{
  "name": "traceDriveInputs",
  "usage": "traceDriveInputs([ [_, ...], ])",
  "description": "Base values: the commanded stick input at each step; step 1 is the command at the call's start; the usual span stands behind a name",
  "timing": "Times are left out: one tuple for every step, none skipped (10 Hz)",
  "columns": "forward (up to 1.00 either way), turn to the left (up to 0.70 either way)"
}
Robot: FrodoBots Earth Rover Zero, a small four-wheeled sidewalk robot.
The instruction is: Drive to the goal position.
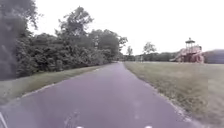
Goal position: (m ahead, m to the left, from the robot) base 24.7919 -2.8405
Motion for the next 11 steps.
traceDriveInputs([
  [0.70, 0.00],
  [0.70, 0.00],
  [0.70, 0.00],
  [0.70, 0.00],
  [0.70, 0.00],
  [0.70, 0.00],
  [0.70, 0.00],
  [0.70, 0.00],
  [0.70, -0.01],
  [0.70, -0.01],
  [0.70, -0.01],
])
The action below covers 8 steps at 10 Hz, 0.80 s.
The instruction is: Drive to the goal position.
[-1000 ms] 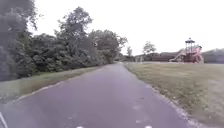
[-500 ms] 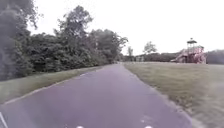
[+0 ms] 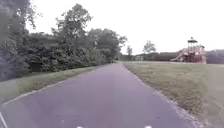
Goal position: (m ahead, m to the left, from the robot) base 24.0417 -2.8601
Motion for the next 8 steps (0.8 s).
traceDriveInputs([
  [0.70, 0.00],
  [0.70, -0.04],
  [0.70, -0.13],
  [0.70, -0.13],
  [0.70, -0.13],
  [0.70, -0.02],
  [0.70, 0.00],
  [0.70, 0.00],
])
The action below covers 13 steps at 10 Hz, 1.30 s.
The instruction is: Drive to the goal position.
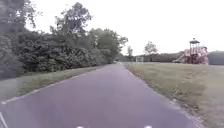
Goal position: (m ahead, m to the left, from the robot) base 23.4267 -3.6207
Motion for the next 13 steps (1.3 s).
traceDriveInputs([
  [0.70, -0.06],
  [0.70, -0.12],
  [0.70, -0.04],
  [0.70, 0.00],
  [0.70, 0.00],
  [0.70, 0.00],
  [0.70, 0.00],
  [0.70, 0.00],
  [0.70, 0.00],
  [0.70, 0.00],
  [0.70, 0.00],
  [0.70, 0.00],
  [0.70, 0.00],
])
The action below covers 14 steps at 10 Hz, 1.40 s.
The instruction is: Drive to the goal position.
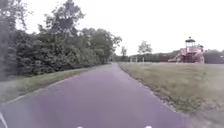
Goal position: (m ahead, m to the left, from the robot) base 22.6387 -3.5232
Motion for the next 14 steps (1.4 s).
traceDriveInputs([
  [0.70, 0.00],
  [0.70, 0.00],
  [0.70, 0.00],
  [0.70, 0.00],
  [0.70, 0.00],
  [0.70, 0.00],
  [0.70, 0.00],
  [0.70, 0.00],
  [0.70, 0.00],
  [0.70, 0.00],
  [0.70, 0.00],
  [0.70, 0.00],
  [0.70, 0.00],
  [0.70, 0.00],
])
